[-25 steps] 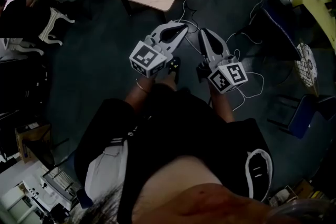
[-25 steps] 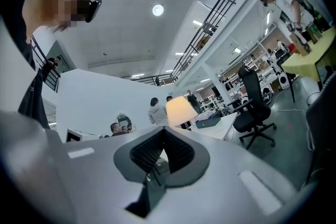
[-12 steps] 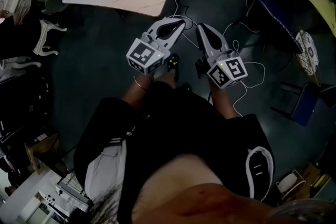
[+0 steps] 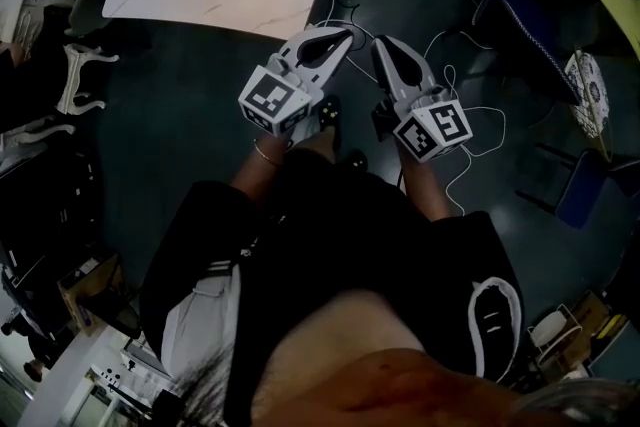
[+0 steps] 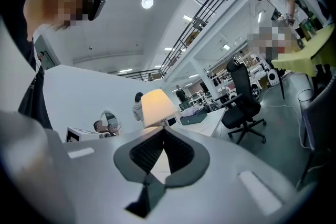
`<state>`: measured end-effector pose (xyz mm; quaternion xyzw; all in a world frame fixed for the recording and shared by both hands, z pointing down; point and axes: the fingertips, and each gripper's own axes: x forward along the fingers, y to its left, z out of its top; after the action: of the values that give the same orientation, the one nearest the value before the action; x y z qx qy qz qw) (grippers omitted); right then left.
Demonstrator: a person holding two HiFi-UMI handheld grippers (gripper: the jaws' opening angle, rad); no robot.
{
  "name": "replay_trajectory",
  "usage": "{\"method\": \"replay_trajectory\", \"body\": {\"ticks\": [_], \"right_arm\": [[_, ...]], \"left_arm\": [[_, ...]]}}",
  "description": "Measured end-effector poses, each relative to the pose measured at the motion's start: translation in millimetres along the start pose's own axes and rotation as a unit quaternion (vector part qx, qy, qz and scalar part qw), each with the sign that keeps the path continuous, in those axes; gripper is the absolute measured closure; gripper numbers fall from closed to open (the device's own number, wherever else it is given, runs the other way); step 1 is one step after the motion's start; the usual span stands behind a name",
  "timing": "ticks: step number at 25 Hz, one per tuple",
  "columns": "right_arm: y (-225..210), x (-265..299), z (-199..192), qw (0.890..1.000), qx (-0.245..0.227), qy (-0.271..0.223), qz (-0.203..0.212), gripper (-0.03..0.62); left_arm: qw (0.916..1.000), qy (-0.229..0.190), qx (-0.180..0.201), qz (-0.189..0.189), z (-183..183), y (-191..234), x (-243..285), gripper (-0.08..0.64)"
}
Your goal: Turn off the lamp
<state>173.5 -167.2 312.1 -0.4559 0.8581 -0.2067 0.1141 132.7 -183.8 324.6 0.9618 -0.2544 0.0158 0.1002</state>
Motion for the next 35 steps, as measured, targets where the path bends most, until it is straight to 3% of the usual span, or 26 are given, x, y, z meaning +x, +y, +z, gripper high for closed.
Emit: {"method": "replay_trajectory", "body": {"ticks": [10, 20, 28, 35], "right_arm": [[-24.7, 39.9, -0.4, 1.0, 0.004, -0.001, -0.023, 0.591], [-54.3, 48.9, -6.2, 0.999, 0.009, 0.011, -0.036, 0.591], [-83.1, 54.1, -6.5, 0.999, 0.02, 0.03, -0.014, 0.591], [-113.4, 62.2, -23.3, 0.998, 0.014, 0.064, 0.012, 0.589]], "left_arm": [[0.9992, 0.003, -0.005, -0.039, -10.6, 38.8, 21.9, 0.554], [0.9988, 0.017, -0.022, -0.041, -27.7, 51.5, 49.8, 0.554], [0.9993, 0.019, -0.026, -0.019, -35.4, 55.3, 77.2, 0.554], [0.9976, 0.043, -0.035, 0.04, -64.0, 71.9, 99.8, 0.554]]}}
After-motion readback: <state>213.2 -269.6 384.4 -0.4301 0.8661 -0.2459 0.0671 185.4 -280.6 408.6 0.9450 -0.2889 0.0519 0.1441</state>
